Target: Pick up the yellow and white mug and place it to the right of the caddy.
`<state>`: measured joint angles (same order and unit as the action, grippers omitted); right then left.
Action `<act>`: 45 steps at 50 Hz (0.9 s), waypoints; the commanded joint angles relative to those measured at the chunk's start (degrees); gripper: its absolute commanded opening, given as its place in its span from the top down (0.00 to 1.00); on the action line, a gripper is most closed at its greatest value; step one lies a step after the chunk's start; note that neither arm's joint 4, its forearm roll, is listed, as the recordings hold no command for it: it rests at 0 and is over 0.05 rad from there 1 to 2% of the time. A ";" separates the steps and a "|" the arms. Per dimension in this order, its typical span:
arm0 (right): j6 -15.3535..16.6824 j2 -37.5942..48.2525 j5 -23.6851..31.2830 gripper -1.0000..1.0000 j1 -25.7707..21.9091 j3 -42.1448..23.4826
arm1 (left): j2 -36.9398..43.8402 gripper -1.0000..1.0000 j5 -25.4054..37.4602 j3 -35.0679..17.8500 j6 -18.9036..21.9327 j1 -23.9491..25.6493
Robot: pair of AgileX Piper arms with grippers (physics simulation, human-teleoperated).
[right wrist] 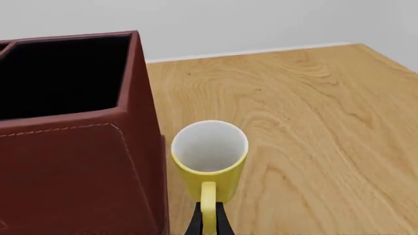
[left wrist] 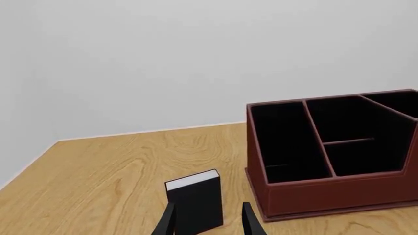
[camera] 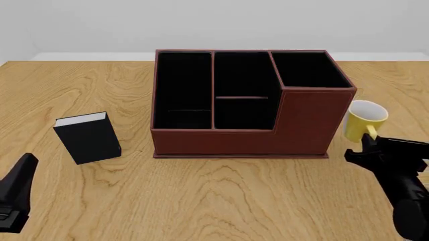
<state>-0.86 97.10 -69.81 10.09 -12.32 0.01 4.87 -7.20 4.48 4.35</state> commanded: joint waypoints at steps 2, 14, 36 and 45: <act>-0.68 1.98 -0.08 1.00 0.25 -1.03 | 0.00 0.00 -0.11 0.18 -0.02 0.14; -1.03 4.07 -0.09 1.00 0.41 -1.89 | 0.00 0.00 0.27 -0.24 0.20 0.01; -0.88 5.93 -0.09 1.00 0.68 -2.72 | 0.00 0.00 -0.21 0.37 0.15 0.03; -0.82 7.18 -0.09 1.00 0.78 -3.28 | 0.00 0.00 -0.17 0.46 0.17 0.05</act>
<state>-1.21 103.19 -69.82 10.78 -14.85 0.01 4.73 -6.87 4.63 4.38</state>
